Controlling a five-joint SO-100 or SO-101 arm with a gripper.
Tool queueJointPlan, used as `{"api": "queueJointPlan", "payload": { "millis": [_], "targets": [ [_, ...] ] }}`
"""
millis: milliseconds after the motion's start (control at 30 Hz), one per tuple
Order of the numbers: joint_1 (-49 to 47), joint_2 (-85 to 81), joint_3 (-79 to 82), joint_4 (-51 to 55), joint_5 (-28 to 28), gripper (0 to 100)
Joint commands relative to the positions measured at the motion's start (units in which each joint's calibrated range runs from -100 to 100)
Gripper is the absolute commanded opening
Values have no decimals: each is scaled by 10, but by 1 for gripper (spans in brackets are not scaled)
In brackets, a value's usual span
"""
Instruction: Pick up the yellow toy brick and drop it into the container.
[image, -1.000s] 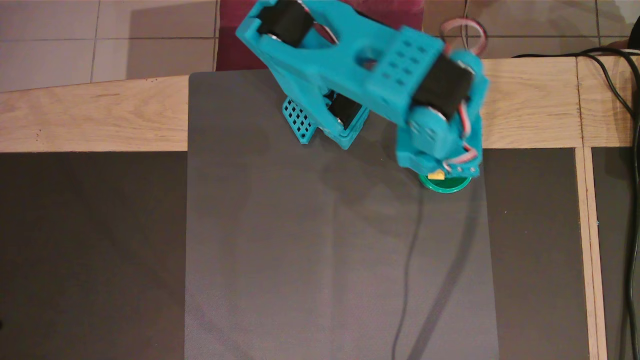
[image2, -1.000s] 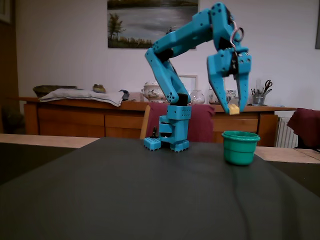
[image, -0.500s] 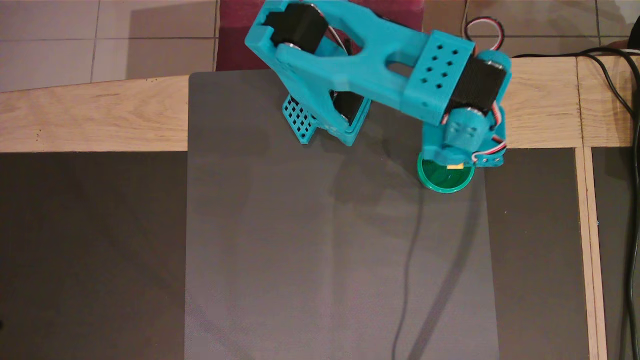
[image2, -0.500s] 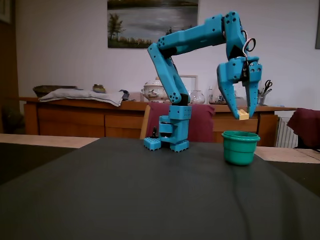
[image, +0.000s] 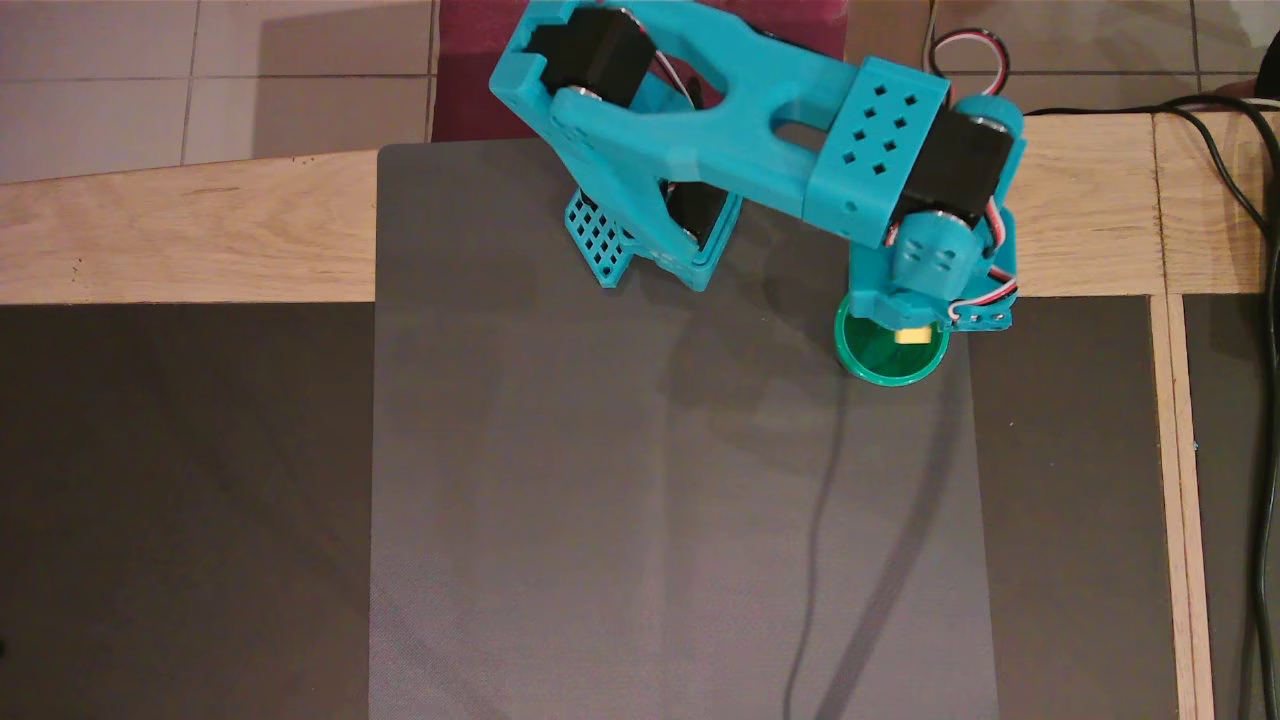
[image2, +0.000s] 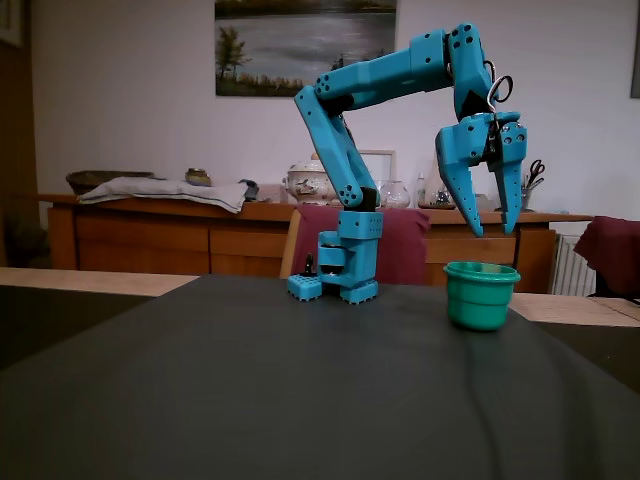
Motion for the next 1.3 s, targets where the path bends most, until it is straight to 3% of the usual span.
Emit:
{"api": "queueJointPlan", "payload": {
  "millis": [0,100,200,333,500,800,1033,1267],
  "targets": [
    [1,0,-3,2,2,10],
    [3,-7,-3,2,2,9],
    [6,-9,-11,2,1,0],
    [73,-27,-23,2,-4,0],
    [253,-152,-66,-2,-58,0],
    [609,-467,-44,-41,-98,0],
    [623,-660,187,-72,-100,0],
    [608,-685,403,-184,-102,0]
  ]
}}
